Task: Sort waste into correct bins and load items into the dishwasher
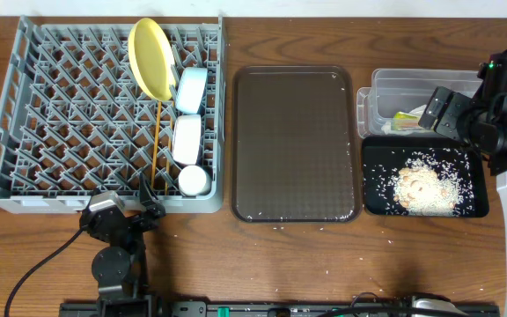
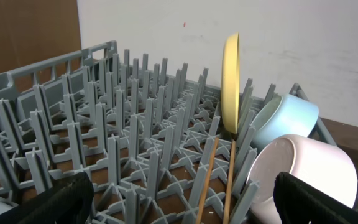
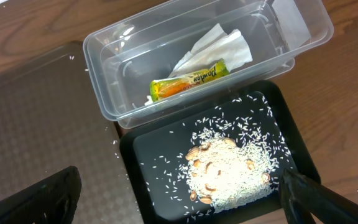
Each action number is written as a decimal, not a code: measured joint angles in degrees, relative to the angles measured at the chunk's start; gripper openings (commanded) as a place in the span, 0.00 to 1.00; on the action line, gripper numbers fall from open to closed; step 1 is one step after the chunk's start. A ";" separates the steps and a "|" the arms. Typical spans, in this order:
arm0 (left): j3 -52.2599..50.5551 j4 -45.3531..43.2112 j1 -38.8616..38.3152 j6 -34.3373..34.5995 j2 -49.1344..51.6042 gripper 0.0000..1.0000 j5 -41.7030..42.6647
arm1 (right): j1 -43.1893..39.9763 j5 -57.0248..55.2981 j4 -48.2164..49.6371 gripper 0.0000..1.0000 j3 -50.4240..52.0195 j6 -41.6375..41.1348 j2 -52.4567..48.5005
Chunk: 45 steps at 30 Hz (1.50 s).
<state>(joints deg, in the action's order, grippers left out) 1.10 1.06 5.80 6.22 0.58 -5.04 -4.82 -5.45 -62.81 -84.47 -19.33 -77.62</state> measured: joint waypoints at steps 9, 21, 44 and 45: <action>0.02 0.02 0.00 0.00 0.00 0.93 0.00 | 0.00 0.00 0.00 0.99 0.00 0.00 0.00; 0.02 0.02 0.00 0.00 0.00 0.93 0.02 | 0.00 0.00 -0.50 0.99 0.00 0.00 0.00; 0.26 0.44 0.00 0.00 0.00 0.93 0.28 | 2.89 9.07 39.30 0.99 42.62 16.35 37.53; 0.26 0.46 0.00 0.02 0.02 0.93 0.28 | 2.97 9.62 42.23 0.99 46.07 16.57 39.74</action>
<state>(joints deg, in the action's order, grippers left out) 1.37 1.52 5.80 6.24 0.60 -4.75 -1.85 4.16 -20.58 -38.39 -2.76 -37.89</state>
